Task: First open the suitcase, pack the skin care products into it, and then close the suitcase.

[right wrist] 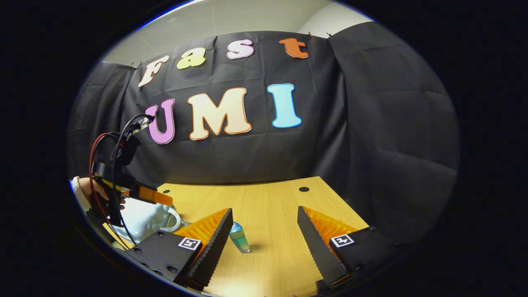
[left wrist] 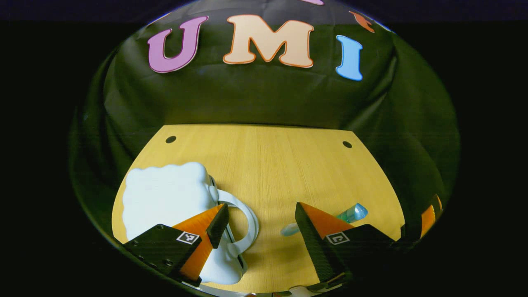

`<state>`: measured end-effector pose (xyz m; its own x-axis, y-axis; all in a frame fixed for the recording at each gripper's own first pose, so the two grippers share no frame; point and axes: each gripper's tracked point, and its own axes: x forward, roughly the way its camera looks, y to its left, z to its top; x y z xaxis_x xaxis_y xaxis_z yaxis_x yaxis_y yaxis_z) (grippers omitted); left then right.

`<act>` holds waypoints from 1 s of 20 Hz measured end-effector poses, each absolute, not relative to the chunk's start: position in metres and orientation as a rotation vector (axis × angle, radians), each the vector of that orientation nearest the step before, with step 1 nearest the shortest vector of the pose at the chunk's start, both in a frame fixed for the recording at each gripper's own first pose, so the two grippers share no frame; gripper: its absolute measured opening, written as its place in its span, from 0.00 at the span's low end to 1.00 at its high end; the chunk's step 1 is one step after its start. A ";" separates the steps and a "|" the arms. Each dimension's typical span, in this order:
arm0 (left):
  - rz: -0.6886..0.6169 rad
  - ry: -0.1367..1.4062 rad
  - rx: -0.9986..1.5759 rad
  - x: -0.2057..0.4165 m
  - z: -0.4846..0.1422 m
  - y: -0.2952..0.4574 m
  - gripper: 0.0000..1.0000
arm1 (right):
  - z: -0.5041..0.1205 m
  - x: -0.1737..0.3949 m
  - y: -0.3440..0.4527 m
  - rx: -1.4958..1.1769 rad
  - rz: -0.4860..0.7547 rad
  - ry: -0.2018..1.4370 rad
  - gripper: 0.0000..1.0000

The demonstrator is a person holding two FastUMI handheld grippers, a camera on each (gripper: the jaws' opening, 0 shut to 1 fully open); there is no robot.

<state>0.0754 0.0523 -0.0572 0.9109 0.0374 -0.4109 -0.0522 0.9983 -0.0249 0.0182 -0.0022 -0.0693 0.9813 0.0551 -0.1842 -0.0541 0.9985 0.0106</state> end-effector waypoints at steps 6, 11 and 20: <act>0.070 0.590 -0.120 0.096 -0.088 0.059 0.94 | -0.088 0.016 -0.024 0.010 0.012 0.233 0.98; 0.083 0.780 -0.180 0.108 -0.115 0.059 0.88 | -0.093 0.016 -0.037 0.026 -0.019 0.250 0.98; 0.144 0.937 -0.161 0.112 -0.144 0.070 0.60 | -0.101 0.013 -0.057 0.048 -0.064 0.261 0.98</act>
<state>0.1118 0.0698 -0.1442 0.5838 0.0534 -0.8101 -0.1929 0.9784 -0.0745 0.0128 -0.0570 -0.1007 0.9640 -0.0570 -0.2597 0.0696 0.9968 0.0395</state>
